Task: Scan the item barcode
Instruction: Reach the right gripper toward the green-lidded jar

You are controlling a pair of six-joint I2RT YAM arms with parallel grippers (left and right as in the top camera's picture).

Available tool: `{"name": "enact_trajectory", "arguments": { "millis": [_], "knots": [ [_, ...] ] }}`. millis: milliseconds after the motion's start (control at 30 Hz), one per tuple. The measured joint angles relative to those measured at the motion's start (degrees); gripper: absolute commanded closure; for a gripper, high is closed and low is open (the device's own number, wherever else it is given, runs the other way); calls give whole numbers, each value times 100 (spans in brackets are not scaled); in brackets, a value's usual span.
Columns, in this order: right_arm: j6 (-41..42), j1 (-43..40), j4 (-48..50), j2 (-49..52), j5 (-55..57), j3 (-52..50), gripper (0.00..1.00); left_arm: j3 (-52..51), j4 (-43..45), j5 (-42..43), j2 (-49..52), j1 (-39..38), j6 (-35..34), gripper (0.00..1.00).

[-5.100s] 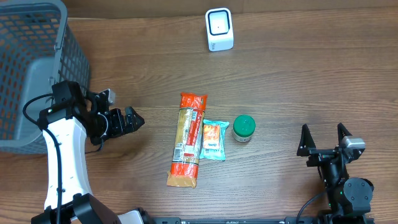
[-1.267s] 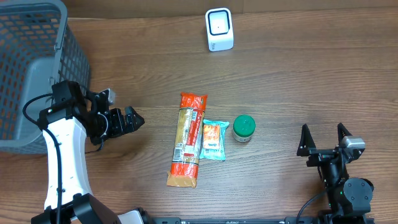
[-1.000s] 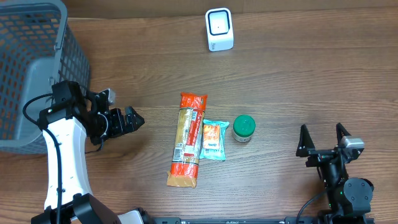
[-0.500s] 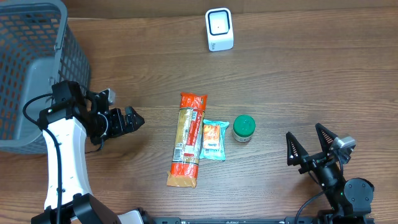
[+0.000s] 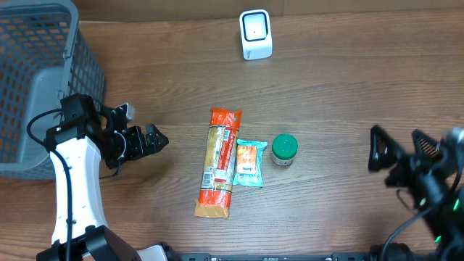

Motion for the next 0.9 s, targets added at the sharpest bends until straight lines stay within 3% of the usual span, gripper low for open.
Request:
{"name": "enact_trajectory", "arguments": {
  "millis": [200, 300, 467, 533, 600, 700, 833, 867, 900],
  "knots": [
    [98, 2, -3012, 2839, -105, 2909, 0, -17, 2, 11, 4, 0, 0, 0],
    [116, 4, -3893, 4212, -354, 3823, 0, -17, 9, 9, 4, 0, 0, 0],
    [118, 4, -3947, 5786, -1427, 4072, 0, -17, 7, 11, 4, 0, 0, 0],
    [79, 9, -3954, 6310, -1945, 4072, 21, -17, 7, 11, 4, 0, 0, 1],
    [85, 37, -3956, 6758, -2302, 4072, 27, -17, 7, 11, 4, 0, 0, 1],
    [208, 195, -3901, 7217, -2448, 4072, 26, -17, 7, 9, 4, 0, 0, 0],
    [739, 774, -3812, 7388, -1818, 4072, 16, -17, 7, 9, 4, 0, 0, 0],
    [916, 966, -3818, 7385, -1569, 4072, 13, -17, 7, 11, 4, 0, 0, 0],
    [1121, 1207, -3834, 7385, -1274, 4072, 2, -17, 7, 11, 4, 0, 0, 0]
  ]
}}
